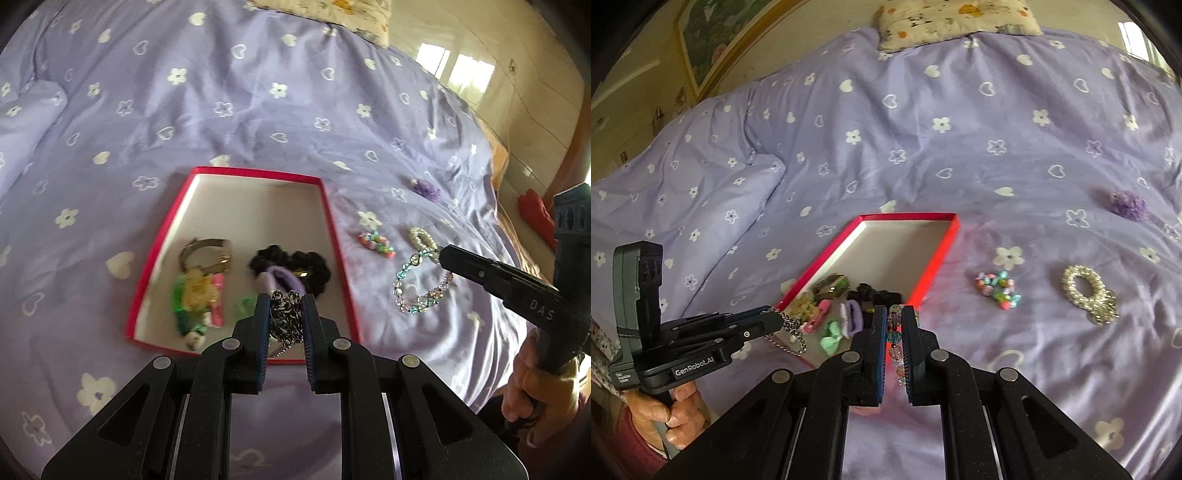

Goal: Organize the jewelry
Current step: 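Carry chain bracelet and beaded bracelet into the red box and lower them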

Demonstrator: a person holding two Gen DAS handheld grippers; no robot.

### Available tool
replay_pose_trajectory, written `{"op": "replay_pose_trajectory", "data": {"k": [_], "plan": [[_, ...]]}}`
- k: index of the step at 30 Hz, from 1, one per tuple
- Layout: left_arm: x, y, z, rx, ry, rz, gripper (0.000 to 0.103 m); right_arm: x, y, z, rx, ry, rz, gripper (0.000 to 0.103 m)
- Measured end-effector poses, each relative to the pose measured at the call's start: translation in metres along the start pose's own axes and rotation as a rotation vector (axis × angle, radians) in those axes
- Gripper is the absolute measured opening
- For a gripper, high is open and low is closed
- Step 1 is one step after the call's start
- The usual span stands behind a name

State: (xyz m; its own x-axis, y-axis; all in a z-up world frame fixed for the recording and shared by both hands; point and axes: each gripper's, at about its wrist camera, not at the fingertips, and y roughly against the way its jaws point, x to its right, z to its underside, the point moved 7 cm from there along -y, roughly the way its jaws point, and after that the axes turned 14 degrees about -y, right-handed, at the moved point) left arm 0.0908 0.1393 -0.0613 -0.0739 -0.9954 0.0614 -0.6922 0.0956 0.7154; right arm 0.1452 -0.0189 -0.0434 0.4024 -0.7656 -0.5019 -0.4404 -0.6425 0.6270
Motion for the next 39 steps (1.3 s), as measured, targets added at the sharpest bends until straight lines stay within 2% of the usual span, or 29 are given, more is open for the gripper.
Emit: {"op": "replay_pose_trajectory", "data": {"k": [11,19,29,39], "plan": [[-0.051,0.008,0.018,-0.012,0.071,-0.068,0.014,-0.042,-0.033,0.012,-0.056,0.044,-0.057,0.007],[-0.075,-0.001,0.023,-0.03,0.098,-0.094,0.014,-0.061,-0.06,0.017,-0.089,0.062,-0.074,0.007],[-0.088,-0.032,0.037,-0.088,0.121,-0.1,0.014,-0.047,-0.097,0.035,-0.163,0.033,-0.044,0.007],[-0.091,-0.055,0.048,-0.144,0.124,-0.092,0.014,-0.034,-0.116,0.049,-0.217,0.032,-0.02,0.007]]}}
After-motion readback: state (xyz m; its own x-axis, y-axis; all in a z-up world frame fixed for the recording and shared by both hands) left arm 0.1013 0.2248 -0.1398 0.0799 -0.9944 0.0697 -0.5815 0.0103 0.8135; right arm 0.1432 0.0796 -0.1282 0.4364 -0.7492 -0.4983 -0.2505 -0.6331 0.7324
